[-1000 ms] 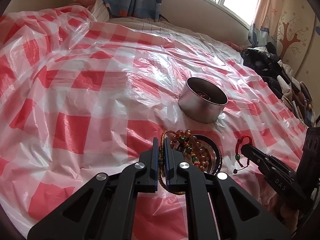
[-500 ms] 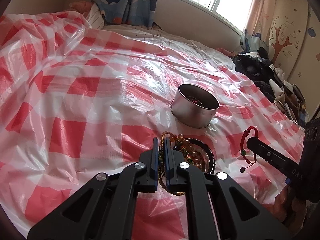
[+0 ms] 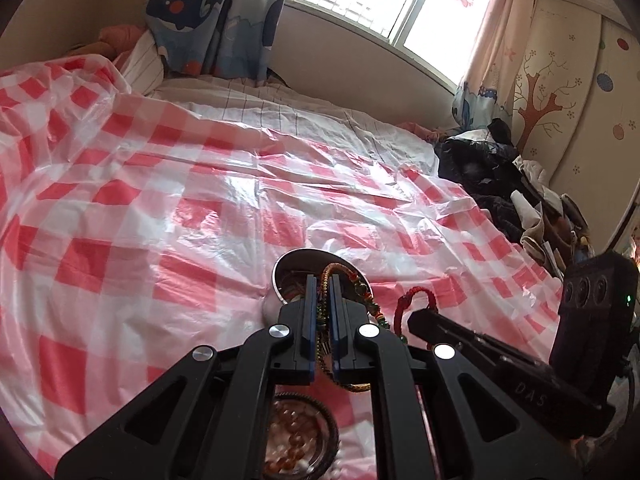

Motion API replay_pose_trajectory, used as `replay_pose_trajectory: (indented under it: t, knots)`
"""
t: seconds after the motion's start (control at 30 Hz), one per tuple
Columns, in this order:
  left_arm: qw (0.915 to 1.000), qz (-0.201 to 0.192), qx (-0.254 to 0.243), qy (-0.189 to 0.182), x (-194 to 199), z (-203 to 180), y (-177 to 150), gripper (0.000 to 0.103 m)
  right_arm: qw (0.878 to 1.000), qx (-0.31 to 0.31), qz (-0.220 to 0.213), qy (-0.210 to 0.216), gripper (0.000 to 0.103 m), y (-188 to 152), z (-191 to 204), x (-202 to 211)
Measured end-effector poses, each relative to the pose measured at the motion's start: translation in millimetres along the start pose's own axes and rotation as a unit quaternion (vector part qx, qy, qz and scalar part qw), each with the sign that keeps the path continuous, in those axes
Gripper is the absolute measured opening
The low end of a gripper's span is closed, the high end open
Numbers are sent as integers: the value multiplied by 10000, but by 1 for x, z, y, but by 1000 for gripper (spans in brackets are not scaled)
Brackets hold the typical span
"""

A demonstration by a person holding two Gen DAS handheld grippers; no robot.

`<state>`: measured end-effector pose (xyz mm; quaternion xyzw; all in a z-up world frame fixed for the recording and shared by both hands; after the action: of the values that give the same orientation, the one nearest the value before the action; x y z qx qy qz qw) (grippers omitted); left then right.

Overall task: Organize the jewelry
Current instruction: 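Open the left gripper over the tin while the right gripper releases the red cord bracelet into it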

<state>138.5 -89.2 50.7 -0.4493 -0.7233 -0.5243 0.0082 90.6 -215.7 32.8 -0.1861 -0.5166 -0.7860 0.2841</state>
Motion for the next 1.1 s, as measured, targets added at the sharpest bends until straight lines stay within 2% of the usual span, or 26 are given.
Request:
replay_pose_trajectory:
  t: [0.13,0.23,0.3,0.33,0.4,0.43,0.47,0.53,0.57,0.63,0.77,0.87,0.9,0.97,1.1]
  knots:
    - [9993,126,344,-36,-45,7,4,5,9999,-93,49,-118,8,7,-9,-10]
    - [9975,516,466,145,-76,20,-4,8,9997,-106,31,-230,8,19,-13,-19]
    - [9963,594,545,296,-83,31,-7,22,9997,-124,45,-211,8,25,-13,-27]
    - [9963,582,602,199,-82,35,-7,24,9997,-96,62,-206,8,28,-12,-32]
    - [9968,503,585,209,-76,39,-5,30,9998,-38,109,-173,8,31,-9,-42]
    - [9971,439,515,347,-69,40,-4,38,9998,-9,141,-142,8,32,-6,-48]
    - [9971,361,466,483,-62,42,-3,51,9998,13,175,-82,8,32,-4,-55]
    - [9970,309,388,601,-47,44,-6,52,9993,142,273,-197,9,30,-3,-69]
    - [9964,339,314,710,-41,45,-9,52,9986,235,377,-282,18,28,-2,-77]
    - [9952,410,217,865,-28,47,-18,52,9974,282,399,-536,47,23,-8,-86]
    - [9931,592,229,983,-5,53,-42,57,9965,319,241,-728,46,23,-13,-69]
    - [9908,704,64,1156,10,53,-59,61,9974,161,202,-668,47,15,-16,-46]
    - [9895,752,-14,1235,15,52,-65,63,9974,111,237,-678,47,7,-18,-37]
    - [9882,765,-125,1321,25,49,-73,66,9970,14,337,-700,56,-10,-21,-24]
    - [9871,678,-223,1431,42,46,-83,77,9957,41,508,-776,57,-42,-20,-4]
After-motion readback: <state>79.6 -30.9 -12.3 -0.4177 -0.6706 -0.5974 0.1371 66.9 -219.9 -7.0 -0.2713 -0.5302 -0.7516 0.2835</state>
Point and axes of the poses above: each gripper's, at about its wrist camera, not at the fingertips, and x roughly against the way its jaws point, z to its left, y to its top, the point moved 7 cm from there along -x, roughly the way its jaws point, and after that the axes turned 8 degrees about -y, right-handed, at the moved point
